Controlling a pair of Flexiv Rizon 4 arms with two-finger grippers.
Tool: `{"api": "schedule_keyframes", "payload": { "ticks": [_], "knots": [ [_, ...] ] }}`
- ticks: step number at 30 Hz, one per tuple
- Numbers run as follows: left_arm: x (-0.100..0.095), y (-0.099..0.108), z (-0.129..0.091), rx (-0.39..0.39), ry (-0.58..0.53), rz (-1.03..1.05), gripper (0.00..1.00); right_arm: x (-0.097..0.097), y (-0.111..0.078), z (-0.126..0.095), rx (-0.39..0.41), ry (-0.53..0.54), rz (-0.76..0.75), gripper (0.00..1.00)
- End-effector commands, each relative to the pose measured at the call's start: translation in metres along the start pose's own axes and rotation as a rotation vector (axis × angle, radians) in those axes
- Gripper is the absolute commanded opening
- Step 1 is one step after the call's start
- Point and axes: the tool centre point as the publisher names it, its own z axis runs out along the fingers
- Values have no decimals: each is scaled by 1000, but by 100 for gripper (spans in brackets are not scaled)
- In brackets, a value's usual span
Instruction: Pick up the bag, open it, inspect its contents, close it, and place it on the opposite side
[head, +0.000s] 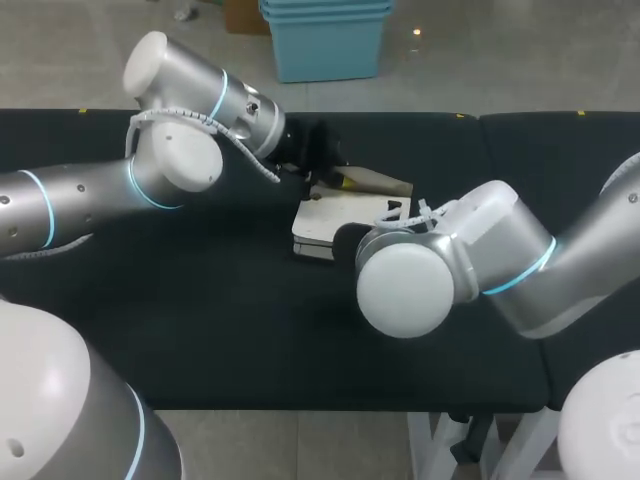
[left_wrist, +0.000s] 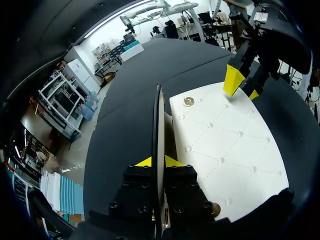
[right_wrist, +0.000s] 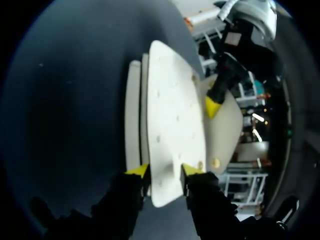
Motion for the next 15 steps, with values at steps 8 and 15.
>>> {"api": "schedule_keyframes", "payload": {
  "ticks": [8,15],
  "knots": [
    [3,4,0,20,-1,14,0,4,4,10,0,-8,3,0],
    [17,-1,1,52,-48,112,0,4,2,10,14,1,32,0]
  ]
}}
